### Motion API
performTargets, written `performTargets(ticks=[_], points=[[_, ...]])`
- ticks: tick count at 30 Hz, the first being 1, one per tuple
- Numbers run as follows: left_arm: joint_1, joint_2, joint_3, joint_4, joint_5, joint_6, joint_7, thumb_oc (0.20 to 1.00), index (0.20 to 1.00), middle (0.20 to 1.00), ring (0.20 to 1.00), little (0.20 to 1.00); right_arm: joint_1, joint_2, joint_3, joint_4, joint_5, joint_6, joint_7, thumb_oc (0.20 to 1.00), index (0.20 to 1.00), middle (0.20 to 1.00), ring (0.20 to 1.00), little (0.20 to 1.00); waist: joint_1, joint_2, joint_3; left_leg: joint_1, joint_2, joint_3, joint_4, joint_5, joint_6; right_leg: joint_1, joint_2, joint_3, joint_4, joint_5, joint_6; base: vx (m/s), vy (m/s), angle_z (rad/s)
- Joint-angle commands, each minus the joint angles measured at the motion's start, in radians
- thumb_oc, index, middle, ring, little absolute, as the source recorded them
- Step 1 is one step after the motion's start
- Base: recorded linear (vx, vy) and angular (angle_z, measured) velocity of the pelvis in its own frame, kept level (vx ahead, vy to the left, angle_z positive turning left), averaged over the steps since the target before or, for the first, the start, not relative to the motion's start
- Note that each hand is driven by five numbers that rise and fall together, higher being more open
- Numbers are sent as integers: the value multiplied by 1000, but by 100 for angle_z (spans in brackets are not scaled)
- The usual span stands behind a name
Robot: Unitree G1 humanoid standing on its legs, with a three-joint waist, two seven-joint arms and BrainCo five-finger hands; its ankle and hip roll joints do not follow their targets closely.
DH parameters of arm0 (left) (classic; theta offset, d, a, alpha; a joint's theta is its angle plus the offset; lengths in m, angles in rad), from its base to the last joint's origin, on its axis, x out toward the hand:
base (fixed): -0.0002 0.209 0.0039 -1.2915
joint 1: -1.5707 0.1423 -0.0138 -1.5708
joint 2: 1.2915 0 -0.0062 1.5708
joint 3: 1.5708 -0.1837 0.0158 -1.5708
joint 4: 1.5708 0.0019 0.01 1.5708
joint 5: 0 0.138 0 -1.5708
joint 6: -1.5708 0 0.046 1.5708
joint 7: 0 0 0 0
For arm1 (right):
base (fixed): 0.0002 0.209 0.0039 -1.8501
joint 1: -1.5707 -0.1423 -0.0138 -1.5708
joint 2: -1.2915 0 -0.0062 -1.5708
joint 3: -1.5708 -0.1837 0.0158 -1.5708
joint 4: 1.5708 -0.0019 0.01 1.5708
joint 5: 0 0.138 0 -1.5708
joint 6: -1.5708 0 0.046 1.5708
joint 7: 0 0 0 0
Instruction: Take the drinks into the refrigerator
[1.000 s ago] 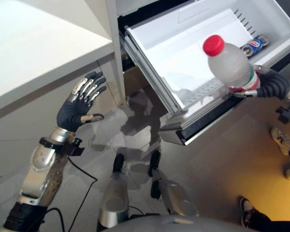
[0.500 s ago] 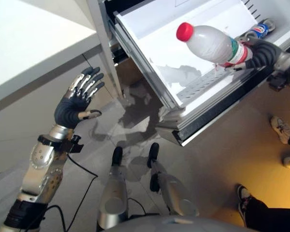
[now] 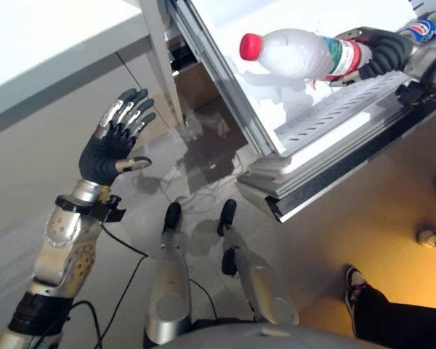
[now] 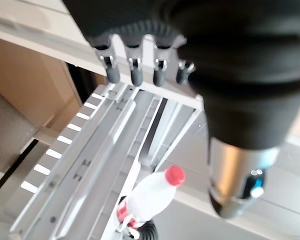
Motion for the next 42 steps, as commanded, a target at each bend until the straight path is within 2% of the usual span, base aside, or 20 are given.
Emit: performTargets(ticks=[1, 10, 14, 16, 24, 34, 37, 38, 42], points=[[38, 81, 43, -132, 26, -80, 11, 1000, 1000, 1000, 1000, 1000, -277, -45, 53, 20, 32, -57, -33, 200, 200, 200, 200, 200, 9, -59, 8, 62, 27, -62, -76, 88, -21, 24, 18, -4, 181, -210, 62, -13, 2, -4], [16, 84, 47, -147, 35, -87, 24, 1000, 1000, 1000, 1000, 1000, -474, 6, 215, 110, 1, -48, -46, 200, 200, 200, 200, 200, 19, -100, 29, 35, 33, -64, -78, 100, -29, -2, 33, 12, 163, -189, 65, -5, -11, -2], [10, 81, 43, -148, 45, -90, 26, 1000, 1000, 1000, 1000, 1000, -496, 24, 227, 151, -27, -41, -57, 200, 200, 200, 200, 200, 13, -95, 29, 23, 31, -60, -78, 101, -29, -9, 30, 8, 157, -185, 65, -6, 8, 0], [16, 74, 48, -149, 52, -88, 35, 1000, 1000, 1000, 1000, 1000, -503, 62, 218, 205, -54, -37, -74, 200, 200, 200, 200, 200, 12, -100, 30, 18, 33, -48, -78, 93, -29, -14, 33, 15, 152, -184, 65, 0, 0, 0], [21, 58, 45, -146, 56, -83, 53, 1000, 1000, 1000, 1000, 1000, -503, 155, 143, 386, -59, -21, -118, 200, 200, 200, 200, 200, 3, -87, 30, 11, 34, -51, -78, 86, -26, -35, 34, 4, 181, -202, 55, -1, -5, -3], [32, 53, 42, -151, 44, -78, 56, 1000, 1000, 1000, 1000, 1000, -550, 209, 128, 578, -76, -21, -148, 200, 200, 200, 200, 200, 3, -84, 30, 4, 32, -47, -78, 86, -23, -49, 34, 6, 182, -194, 60, 0, 0, 0], [32, 55, 38, -156, 39, -76, 55, 1000, 1000, 1000, 1000, 1000, -573, 229, 133, 650, -104, -20, -162, 200, 200, 200, 200, 200, 3, -77, 30, -1, 32, -51, -78, 86, -24, -54, 32, 3, 188, -197, 59, 0, 0, 0], [34, 58, 35, -160, 38, -77, 54, 1000, 1000, 1000, 1000, 1000, -591, 244, 155, 689, -160, -16, -168, 200, 200, 200, 200, 200, 7, -76, 30, -5, 33, -53, -78, 88, -25, -62, 31, 1, 196, -198, 58, 0, 0, 0], [32, 53, 32, -161, 41, -73, 56, 1000, 1000, 1000, 1000, 1000, -598, 279, 173, 704, -220, -8, -175, 200, 200, 200, 200, 200, 4, -71, 30, -11, 31, -54, -78, 88, -23, -71, 29, -1, 199, -197, 59, 0, 0, 0]])
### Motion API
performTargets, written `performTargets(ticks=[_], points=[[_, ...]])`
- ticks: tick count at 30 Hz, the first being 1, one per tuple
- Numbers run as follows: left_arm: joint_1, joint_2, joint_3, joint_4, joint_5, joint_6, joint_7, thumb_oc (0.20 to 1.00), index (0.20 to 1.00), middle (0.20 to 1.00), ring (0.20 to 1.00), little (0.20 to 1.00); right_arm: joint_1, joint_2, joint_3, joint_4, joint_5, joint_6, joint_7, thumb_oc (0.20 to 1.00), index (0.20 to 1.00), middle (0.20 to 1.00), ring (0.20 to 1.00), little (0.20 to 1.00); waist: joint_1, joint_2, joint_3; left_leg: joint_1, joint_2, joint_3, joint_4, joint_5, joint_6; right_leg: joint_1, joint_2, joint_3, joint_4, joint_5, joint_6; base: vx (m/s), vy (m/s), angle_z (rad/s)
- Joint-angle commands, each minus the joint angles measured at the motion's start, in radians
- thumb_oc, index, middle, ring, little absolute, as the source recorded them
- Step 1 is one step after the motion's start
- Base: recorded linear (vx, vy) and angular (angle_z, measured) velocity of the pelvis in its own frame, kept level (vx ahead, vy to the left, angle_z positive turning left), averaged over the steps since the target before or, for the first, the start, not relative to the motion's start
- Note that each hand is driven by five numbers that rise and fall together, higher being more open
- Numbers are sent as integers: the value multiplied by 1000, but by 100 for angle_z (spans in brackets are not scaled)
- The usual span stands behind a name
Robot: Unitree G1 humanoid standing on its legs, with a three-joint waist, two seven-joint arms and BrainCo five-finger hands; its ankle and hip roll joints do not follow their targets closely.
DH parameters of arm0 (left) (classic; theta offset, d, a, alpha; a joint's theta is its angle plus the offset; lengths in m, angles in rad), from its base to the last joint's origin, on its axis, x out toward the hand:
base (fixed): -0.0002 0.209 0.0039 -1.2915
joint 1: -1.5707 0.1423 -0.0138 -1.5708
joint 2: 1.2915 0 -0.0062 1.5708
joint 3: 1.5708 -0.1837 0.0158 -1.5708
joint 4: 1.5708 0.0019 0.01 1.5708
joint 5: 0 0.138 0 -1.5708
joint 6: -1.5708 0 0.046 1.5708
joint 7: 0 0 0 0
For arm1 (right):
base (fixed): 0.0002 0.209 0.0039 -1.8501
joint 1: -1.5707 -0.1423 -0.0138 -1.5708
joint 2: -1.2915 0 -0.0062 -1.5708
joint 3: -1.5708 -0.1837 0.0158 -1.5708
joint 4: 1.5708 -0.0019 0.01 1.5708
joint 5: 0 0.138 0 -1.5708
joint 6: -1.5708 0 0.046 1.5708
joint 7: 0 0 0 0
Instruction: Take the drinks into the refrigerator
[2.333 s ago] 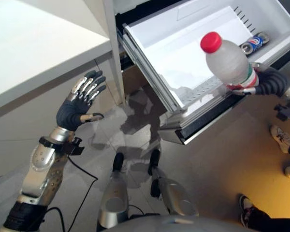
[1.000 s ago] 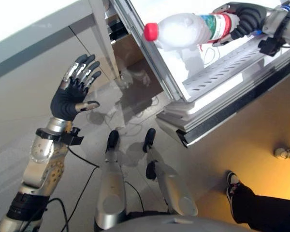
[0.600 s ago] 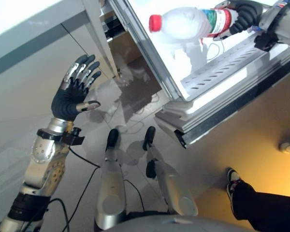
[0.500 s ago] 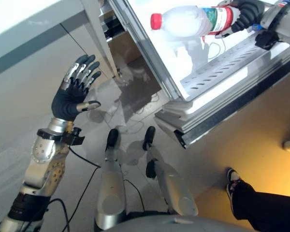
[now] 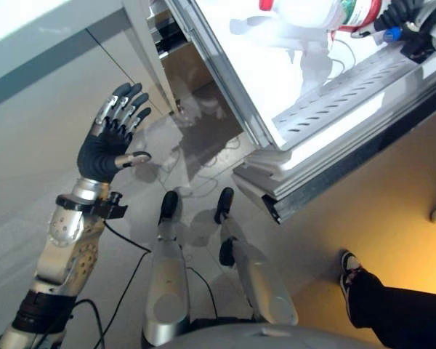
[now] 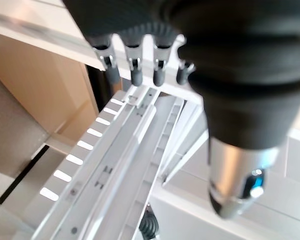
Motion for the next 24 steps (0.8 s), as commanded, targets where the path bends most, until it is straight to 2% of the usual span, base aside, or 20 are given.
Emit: performTargets(ticks=[1, 17, 18, 19, 24], points=[[43, 67, 41, -158, 7, -55, 0, 1000, 1000, 1000, 1000, 1000, -284, -19, -14, 78, -10, -25, -60, 200, 200, 200, 200, 200, 6, -64, 27, 71, 18, -55, -82, 79, -5, 16, 16, -13, 199, -217, 85, 0, 0, 0], [51, 61, 44, -157, 15, -49, 12, 1000, 1000, 1000, 1000, 1000, -291, 47, -6, 101, -97, -11, -73, 200, 200, 200, 200, 200, 5, -53, 27, 60, 16, -57, -82, 76, 0, 2, 13, -15, 210, -220, 86, 0, 0, 0], [50, 63, 43, -157, 15, -50, 11, 1000, 1000, 1000, 1000, 1000, -294, 50, -3, 103, -103, -10, -73, 573, 573, 573, 573, 573, 5, -52, 27, 60, 16, -58, -82, 76, 1, -1, 13, -15, 213, -220, 86, 0, 0, 0], [49, 65, 43, -158, 14, -50, 10, 1000, 1000, 1000, 1000, 1000, -296, 54, -1, 106, -107, -9, -71, 1000, 1000, 1000, 1000, 1000, 5, -52, 27, 61, 16, -58, -82, 76, 2, -1, 13, -15, 214, -221, 86, 0, 0, 0], [51, 66, 42, -154, 14, -52, 12, 1000, 1000, 1000, 1000, 1000, -301, 62, -3, 109, -102, -8, -74, 1000, 1000, 1000, 1000, 1000, 3, -50, 27, 66, 15, -56, -82, 73, 4, 0, 12, -13, 218, -222, 87, 0, 0, 0]])
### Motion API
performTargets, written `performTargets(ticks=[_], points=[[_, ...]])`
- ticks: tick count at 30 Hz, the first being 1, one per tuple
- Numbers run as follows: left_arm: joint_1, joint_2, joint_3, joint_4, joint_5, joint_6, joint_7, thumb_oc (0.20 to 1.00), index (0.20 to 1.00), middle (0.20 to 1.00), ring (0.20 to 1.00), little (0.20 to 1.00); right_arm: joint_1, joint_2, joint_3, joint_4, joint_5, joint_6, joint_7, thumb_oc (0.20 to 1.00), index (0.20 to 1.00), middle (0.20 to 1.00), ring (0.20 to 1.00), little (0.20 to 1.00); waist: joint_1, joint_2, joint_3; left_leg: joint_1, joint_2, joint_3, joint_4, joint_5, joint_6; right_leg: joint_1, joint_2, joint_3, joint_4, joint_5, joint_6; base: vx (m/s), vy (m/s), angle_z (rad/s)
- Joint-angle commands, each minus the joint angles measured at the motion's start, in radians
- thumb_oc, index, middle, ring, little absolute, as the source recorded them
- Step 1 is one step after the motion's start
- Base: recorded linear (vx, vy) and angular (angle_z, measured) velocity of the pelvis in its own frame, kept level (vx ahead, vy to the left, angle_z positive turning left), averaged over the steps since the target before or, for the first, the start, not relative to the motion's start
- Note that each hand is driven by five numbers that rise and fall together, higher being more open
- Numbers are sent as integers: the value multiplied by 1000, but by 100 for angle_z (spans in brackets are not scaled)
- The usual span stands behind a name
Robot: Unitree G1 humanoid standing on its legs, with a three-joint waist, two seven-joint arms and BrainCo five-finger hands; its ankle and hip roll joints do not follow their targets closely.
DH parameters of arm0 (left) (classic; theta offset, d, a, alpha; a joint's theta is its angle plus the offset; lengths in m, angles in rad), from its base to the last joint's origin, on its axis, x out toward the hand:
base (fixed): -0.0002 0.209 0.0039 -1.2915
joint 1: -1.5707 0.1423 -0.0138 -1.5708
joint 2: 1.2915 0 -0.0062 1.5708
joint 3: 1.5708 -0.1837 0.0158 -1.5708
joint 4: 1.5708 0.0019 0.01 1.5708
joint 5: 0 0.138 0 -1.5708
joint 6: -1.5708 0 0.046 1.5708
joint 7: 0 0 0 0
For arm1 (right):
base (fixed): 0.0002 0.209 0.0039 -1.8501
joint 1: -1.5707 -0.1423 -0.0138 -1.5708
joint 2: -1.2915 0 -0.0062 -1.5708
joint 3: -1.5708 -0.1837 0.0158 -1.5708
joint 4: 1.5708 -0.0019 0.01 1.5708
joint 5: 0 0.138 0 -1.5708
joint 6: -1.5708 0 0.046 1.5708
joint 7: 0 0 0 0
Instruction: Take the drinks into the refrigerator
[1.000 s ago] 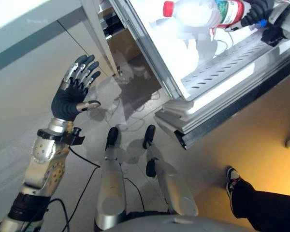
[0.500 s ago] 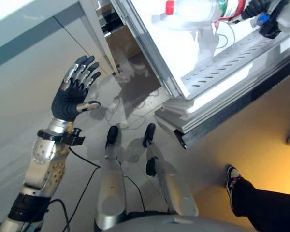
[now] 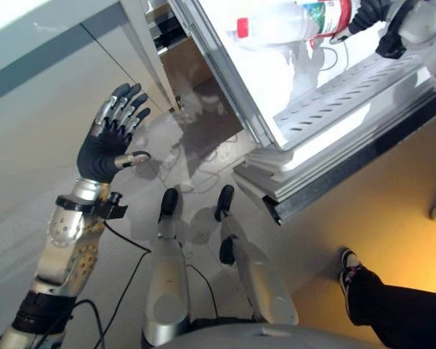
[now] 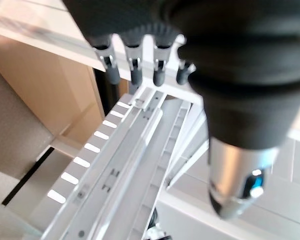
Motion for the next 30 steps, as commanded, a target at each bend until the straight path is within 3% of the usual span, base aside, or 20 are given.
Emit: performTargets(ticks=[1, 15, 20, 21, 23, 24, 25, 26, 29, 30], points=[[50, 66, 42, -155, 13, -52, 1, 1000, 1000, 1000, 1000, 1000, -258, -32, 17, 102, 17, -9, -48, 1000, 1000, 1000, 1000, 1000, 4, -50, 27, 82, 14, -55, -84, 71, 6, 16, 11, -13, 219, -224, 90, 0, 0, 0], [49, 62, 37, -146, 12, -54, 5, 1000, 1000, 1000, 1000, 1000, -242, -25, -8, 73, 26, -13, -58, 1000, 1000, 1000, 1000, 1000, 2, -42, 27, 91, 12, -63, -84, 69, 11, 10, 7, -18, 244, -234, 88, 0, 0, 0], [43, 53, 39, -124, 4, -55, 8, 1000, 1000, 1000, 1000, 1000, -228, -62, -37, -41, 81, -26, -70, 1000, 1000, 1000, 1000, 1000, -5, -34, 27, 111, 9, -65, -84, 66, 13, 19, 0, -22, 260, -244, 85, -2, 1, -1], [42, 44, 51, -109, 5, -56, 14, 1000, 1000, 1000, 1000, 1000, -200, -110, -83, -176, 141, -39, -97, 1000, 1000, 1000, 1000, 1000, -12, -33, 27, 130, 8, -62, -84, 56, 14, 33, -3, -20, 266, -252, 84, 0, 0, 0], [38, 45, 58, -105, 9, -55, 17, 1000, 1000, 1000, 1000, 1000, -190, -139, -98, -235, 135, -46, -96, 1000, 1000, 1000, 1000, 1000, -16, -34, 27, 130, 5, -63, -84, 58, 16, 35, -7, -21, 263, -247, 85, -8, 16, 1], [39, 35, 71, -98, 18, -54, 20, 1000, 1000, 1000, 1000, 1000, -135, -217, -162, -386, 150, -65, -124, 1000, 1000, 1000, 1000, 1000, -24, -25, 27, 149, 4, -57, -84, 49, 18, 52, -13, -21, 268, -256, 86, 0, 0, 0], [38, 39, 70, -99, 19, -54, 20, 1000, 1000, 1000, 1000, 1000, -126, -221, -173, -392, 148, -63, -126, 1000, 1000, 1000, 1000, 1000, -23, -28, 27, 145, 3, -59, -84, 54, 18, 49, -14, -22, 265, -250, 86, 0, 0, 0], [34, 26, 75, -85, 24, -50, 22, 1000, 1000, 1000, 1000, 1000, -32, -289, -262, -491, 164, -75, -129, 1000, 1000, 1000, 1000, 1000, -33, -18, 27, 165, -1, -54, -84, 42, 20, 71, -19, -21, 261, -257, 86, -44, 25, 1], [34, 24, 87, -77, 28, -44, 20, 1000, 1000, 1000, 1000, 1000, 129, -360, -412, -587, 176, -87, -135, 1000, 1000, 1000, 1000, 1000, -42, -14, 27, 173, -9, -50, -78, 43, 26, 91, -28, -23, 248, -246, 89, -37, 42, 7], [39, 6, 102, -65, 27, -42, 16, 1000, 1000, 1000, 1000, 1000, 277, -414, -543, -646, 201, -97, -125, 1000, 1000, 1000, 1000, 1000, -58, 3, 27, 186, -17, -43, -71, 31, 32, 111, -36, -17, 240, -245, 91, -18, 59, 7]])
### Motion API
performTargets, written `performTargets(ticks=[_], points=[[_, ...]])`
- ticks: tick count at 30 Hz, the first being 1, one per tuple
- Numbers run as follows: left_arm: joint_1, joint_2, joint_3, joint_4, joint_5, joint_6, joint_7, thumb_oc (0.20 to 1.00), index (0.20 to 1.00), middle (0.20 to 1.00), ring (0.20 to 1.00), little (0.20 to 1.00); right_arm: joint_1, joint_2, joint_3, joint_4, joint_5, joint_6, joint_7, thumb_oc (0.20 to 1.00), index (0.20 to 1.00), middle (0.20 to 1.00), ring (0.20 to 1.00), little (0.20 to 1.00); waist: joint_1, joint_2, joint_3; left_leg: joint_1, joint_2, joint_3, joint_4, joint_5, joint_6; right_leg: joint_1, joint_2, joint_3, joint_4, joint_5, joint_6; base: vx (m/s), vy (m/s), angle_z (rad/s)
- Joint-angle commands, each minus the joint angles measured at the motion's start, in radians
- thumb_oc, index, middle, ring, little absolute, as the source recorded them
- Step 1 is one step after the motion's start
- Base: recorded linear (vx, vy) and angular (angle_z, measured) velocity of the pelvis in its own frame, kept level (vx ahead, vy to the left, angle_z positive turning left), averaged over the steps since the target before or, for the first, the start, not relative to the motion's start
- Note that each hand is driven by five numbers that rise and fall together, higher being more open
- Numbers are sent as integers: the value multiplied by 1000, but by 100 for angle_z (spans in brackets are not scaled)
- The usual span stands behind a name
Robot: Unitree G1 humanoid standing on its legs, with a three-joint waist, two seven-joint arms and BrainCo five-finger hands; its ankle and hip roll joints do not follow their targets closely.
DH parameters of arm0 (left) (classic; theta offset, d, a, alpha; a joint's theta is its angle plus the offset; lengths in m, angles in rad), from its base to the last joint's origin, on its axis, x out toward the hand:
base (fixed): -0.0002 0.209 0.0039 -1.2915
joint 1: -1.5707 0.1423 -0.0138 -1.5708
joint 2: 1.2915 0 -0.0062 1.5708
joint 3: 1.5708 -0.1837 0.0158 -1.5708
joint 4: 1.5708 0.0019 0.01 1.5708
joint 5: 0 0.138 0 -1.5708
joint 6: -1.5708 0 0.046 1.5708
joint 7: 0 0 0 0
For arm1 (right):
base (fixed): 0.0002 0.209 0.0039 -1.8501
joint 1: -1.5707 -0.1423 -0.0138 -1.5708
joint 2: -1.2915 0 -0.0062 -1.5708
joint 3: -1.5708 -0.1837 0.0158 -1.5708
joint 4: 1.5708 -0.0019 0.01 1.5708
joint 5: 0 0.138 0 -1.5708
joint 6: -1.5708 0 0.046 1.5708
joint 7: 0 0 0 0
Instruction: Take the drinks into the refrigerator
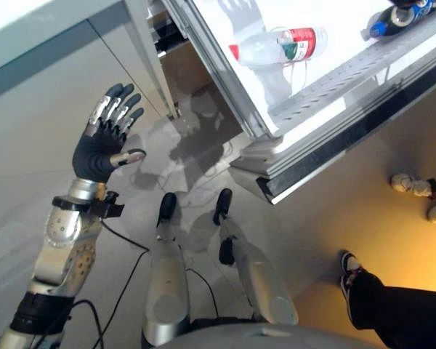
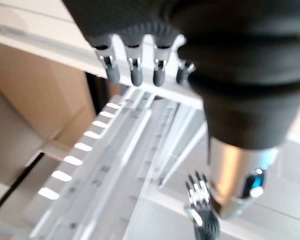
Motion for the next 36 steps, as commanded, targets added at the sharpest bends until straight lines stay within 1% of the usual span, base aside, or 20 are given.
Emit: performTargets(ticks=[1, 2, 3, 4, 5, 6, 7, 8, 9, 11, 12, 13, 14, 15, 16, 17, 21, 28, 30, 36], points=[[43, -10, 86, -75, 22, -42, -9, 1000, 1000, 1000, 1000, 1000, 187, -154, -208, -42, 66, -45, -53, 1000, 1000, 1000, 1000, 1000, -62, 8, 23, 136, -15, -20, -79, 1, 44, 79, -29, -6, 182, -248, 97, -34, 65, 9], [43, 5, 82, -76, 22, -42, -9, 1000, 1000, 1000, 1000, 1000, 251, -155, -270, -56, 60, -43, -54, 1000, 1000, 1000, 1000, 1000, -54, -2, 22, 130, -17, -22, -77, 5, 45, 79, -31, -8, 176, -241, 98, -25, 52, 8], [52, -15, 97, -73, 23, -40, -12, 1000, 1000, 1000, 1000, 1000, 321, -165, -325, -71, 59, -51, -54, 1000, 1000, 1000, 1000, 1000, -71, 10, 17, 132, -21, -16, -73, 0, 46, 81, -35, -4, 171, -238, 99, -62, 81, 4], [79, -44, 131, -67, 30, -35, -10, 1000, 1000, 1000, 1000, 1000, 577, -150, -549, -127, 59, -62, -56, 1000, 1000, 1000, 1000, 1000, -105, 22, 3, 131, -29, -7, -62, -9, 49, 89, -41, 4, 160, -230, 103, -60, 107, 2], [92, -52, 151, -63, 36, -29, -8, 1000, 1000, 1000, 1000, 1000, 758, -117, -713, -160, 47, -65, -61, 1000, 1000, 1000, 1000, 1000, -117, 20, -5, 129, -34, -2, -57, -12, 52, 93, -43, 6, 155, -225, 105, -43, 79, 1], [92, -38, 145, -66, 36, -28, -8, 1000, 1000, 1000, 1000, 1000, 828, -107, -779, -182, 42, -62, -60, 1000, 1000, 1000, 1000, 1000, -106, 13, -6, 128, -34, -4, -56, -13, 52, 93, -44, 4, 153, -225, 105, -24, 51, 1], [99, -38, 151, -62, 33, -24, -13, 1000, 1000, 1000, 1000, 1000, 994, -65, -922, -215, 24, -65, -59, 1000, 1000, 1000, 1000, 1000, -105, 11, -12, 126, -39, 1, -50, -16, 53, 96, -48, 5, 151, -224, 107, -10, 62, -7], [116, -53, 178, -56, 44, -18, -18, 1000, 1000, 1000, 1000, 1000, 1258, 25, -1151, -284, -36, -64, -68, 1000, 1000, 1000, 1000, 1000, -117, 19, -21, 134, -42, 13, -43, -30, 52, 105, -53, 9, 155, -234, 109, -30, 86, -12], [115, -58, 185, -55, 51, -19, -18, 1000, 1000, 1000, 1000, 1000, 1320, 58, -1208, -296, -54, -68, -71, 1000, 1000, 1000, 1000, 1000, -119, 24, -26, 131, -46, 15, -40, -27, 54, 106, -59, 10, 153, -228, 110, -31, 88, -9], [107, -78, 179, -42, 65, -22, -8, 1000, 1000, 1000, 1000, 1000, 1473, 193, -1323, -326, -80, -78, -92, 1000, 1000, 1000, 1000, 1000, -120, 34, -30, 139, -49, 25, -29, -42, 60, 115, -64, 13, 160, -236, 112, -19, 55, -3], [106, -76, 176, -43, 65, -22, -7, 1000, 1000, 1000, 1000, 1000, 1483, 198, -1332, -332, -81, -76, -92, 1000, 1000, 1000, 1000, 1000, -117, 33, -30, 136, -51, 24, -28, -37, 61, 113, -66, 12, 158, -230, 113, -30, 80, -6], [110, -95, 185, -34, 87, -20, 2, 1000, 1000, 1000, 1000, 1000, 1540, 294, -1360, -338, -122, -82, -104, 918, 918, 918, 918, 918, -128, 40, -35, 140, -56, 31, -17, -44, 67, 117, -70, 16, 160, -228, 115, -65, 82, -4], [107, -103, 186, -33, 98, -21, 6, 1000, 1000, 1000, 1000, 1000, 1548, 351, -1351, -322, -131, -85, -116, 906, 906, 906, 906, 906, -132, 42, -36, 139, -58, 34, -9, -48, 71, 114, -72, 20, 164, -226, 116, -67, 103, -8], [111, -110, 194, -33, 106, -20, 7, 1000, 1000, 1000, 1000, 1000, 1568, 398, -1351, -312, -143, -81, -118, 649, 649, 649, 649, 649, -136, 41, -36, 138, -61, 36, -1, -56, 75, 111, -74, 26, 170, -227, 117, -59, 78, -9], [115, -119, 199, -33, 110, -19, 7, 1000, 1000, 1000, 1000, 1000, 1584, 432, -1354, -307, -165, -78, -123, 507, 507, 507, 507, 507, -140, 42, -38, 136, -63, 41, 8, -61, 78, 109, -76, 31, 175, -226, 118, -53, 91, -11], [119, -125, 200, -33, 113, -21, 8, 1000, 1000, 1000, 1000, 1000, 1593, 468, -1335, -282, -186, -75, -137, 219, 219, 219, 219, 219, -143, 42, -40, 135, -65, 49, 17, -68, 84, 105, -78, 37, 181, -223, 121, -54, 86, -6], [123, -127, 213, -34, 128, -21, 6, 1000, 1000, 1000, 1000, 1000, 1602, 517, -1277, -252, -229, -53, -99, 200, 200, 200, 200, 200, -147, 33, -39, 126, -74, 73, 44, -86, 98, 92, -78, 67, 183, -208, 130, -58, 70, -14], [112, -119, 203, -40, 139, -35, -1, 1000, 1000, 1000, 1000, 1000, 1574, 495, -1119, -271, -264, -45, 4, 200, 200, 200, 200, 200, -133, 32, -36, 122, -79, 90, 38, -80, 104, 78, -79, 88, 186, -201, 135, -38, 37, -9], [100, -112, 181, -45, 144, -40, -3, 1000, 1000, 1000, 1000, 1000, 1546, 477, -1064, -301, -269, -48, 37, 200, 200, 200, 200, 200, -124, 38, -31, 123, -83, 88, 35, -77, 107, 78, -84, 88, 189, -201, 135, 0, 0, 0], [62, -82, 121, -82, 149, -56, 0, 1000, 1000, 1000, 1000, 1000, 1318, 415, -832, -308, -300, -65, 41, 200, 200, 200, 200, 200, -81, 74, -17, 124, -91, 81, 28, -66, 110, 75, -96, 83, 196, -199, 137, -6, 4, 1]])
